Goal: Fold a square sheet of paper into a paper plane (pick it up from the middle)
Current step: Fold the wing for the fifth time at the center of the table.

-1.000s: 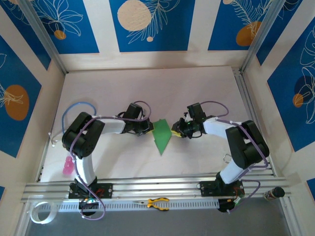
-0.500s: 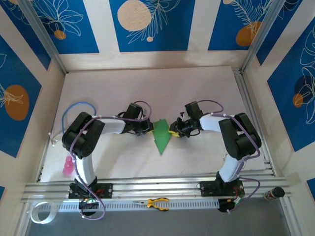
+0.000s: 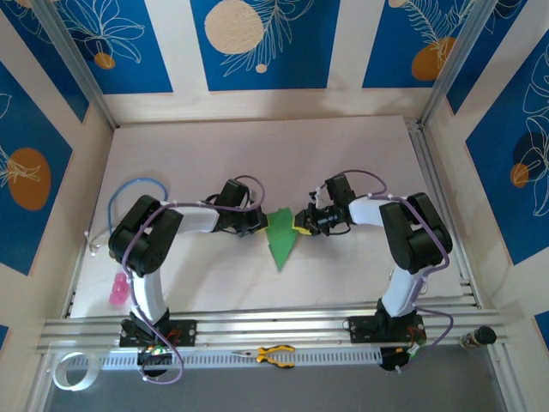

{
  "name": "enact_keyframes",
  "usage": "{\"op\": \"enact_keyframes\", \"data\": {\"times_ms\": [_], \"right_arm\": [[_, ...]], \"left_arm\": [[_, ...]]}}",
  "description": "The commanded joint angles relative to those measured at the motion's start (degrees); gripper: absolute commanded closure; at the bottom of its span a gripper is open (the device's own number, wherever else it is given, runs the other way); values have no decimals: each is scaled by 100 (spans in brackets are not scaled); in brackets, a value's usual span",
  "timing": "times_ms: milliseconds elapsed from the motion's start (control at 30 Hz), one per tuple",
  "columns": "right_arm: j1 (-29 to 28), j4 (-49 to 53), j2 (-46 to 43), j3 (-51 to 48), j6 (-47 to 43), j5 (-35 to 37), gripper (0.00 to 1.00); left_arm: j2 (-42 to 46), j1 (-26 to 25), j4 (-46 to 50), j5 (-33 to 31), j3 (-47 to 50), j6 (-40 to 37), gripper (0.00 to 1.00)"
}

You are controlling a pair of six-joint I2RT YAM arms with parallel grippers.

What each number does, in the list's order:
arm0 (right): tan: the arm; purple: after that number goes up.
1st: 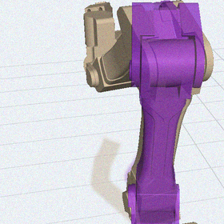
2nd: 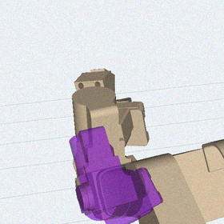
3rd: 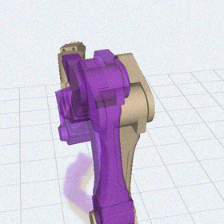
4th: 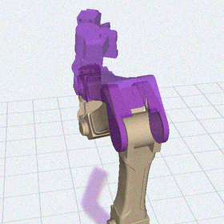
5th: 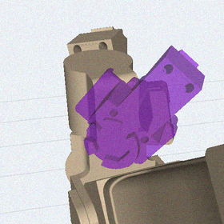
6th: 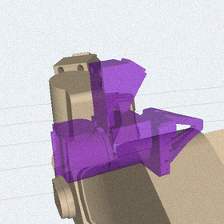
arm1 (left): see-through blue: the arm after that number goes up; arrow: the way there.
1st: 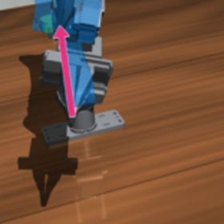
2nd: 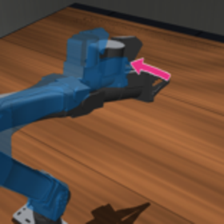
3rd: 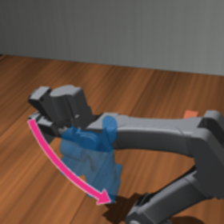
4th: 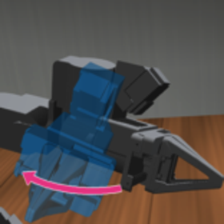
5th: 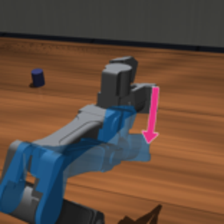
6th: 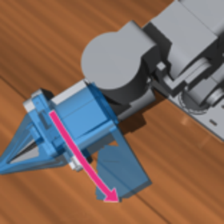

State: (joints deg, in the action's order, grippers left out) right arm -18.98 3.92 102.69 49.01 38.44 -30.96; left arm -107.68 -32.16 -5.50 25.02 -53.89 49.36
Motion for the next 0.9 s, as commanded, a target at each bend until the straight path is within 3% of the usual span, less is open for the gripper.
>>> {"op": "enact_keyframes", "data": {"times_ms": [0, 200, 400, 533, 733, 867], "right_arm": [[22, 118, 93, 217, -442, -414, 82], [17, 93, 129, 228, -439, -509, 92], [-50, -70, -124, -17, -41, -210, 97], [-92, -288, -261, -259, 482, 17, 98], [-265, -926, -564, -757, 1313, 464, 98], [-471, -965, -863, -991, 1635, 1051, 98]], "left_arm": [[-200, -49, 409, -15, -12, -120, 93], [-124, -48, -8, 142, 91, 43, 91], [186, -46, 303, 156, -79, -297, 83], [415, -48, 361, 157, -98, -224, 80], [518, -62, -291, 399, 103, 403, 79], [537, -106, -296, 431, 92, 424, 78]]}}
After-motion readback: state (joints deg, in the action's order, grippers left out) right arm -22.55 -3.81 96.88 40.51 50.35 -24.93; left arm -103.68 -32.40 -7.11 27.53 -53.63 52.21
